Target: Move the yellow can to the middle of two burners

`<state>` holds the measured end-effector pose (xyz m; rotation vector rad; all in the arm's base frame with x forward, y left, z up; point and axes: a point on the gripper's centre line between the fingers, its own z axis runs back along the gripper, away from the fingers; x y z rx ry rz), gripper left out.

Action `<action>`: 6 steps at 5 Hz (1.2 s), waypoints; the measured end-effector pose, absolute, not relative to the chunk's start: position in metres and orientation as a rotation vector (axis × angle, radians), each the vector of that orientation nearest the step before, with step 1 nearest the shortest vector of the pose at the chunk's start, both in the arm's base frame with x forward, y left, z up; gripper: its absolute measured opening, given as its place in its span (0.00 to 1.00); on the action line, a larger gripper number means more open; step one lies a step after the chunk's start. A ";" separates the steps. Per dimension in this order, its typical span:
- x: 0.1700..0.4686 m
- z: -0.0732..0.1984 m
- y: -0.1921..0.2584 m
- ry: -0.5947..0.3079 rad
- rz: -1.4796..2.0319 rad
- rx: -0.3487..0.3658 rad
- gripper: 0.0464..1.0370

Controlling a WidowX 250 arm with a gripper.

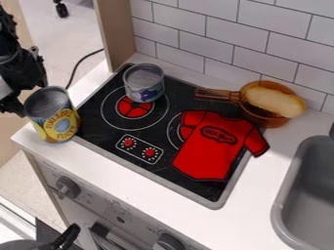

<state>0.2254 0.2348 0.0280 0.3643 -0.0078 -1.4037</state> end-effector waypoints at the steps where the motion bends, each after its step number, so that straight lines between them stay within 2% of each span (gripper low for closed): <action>1: 0.227 0.026 0.228 0.022 -1.391 0.357 0.96; 3: 0.225 0.014 0.196 0.038 -1.376 0.257 0.96; 6: 0.229 0.014 0.147 0.041 -1.312 0.228 0.96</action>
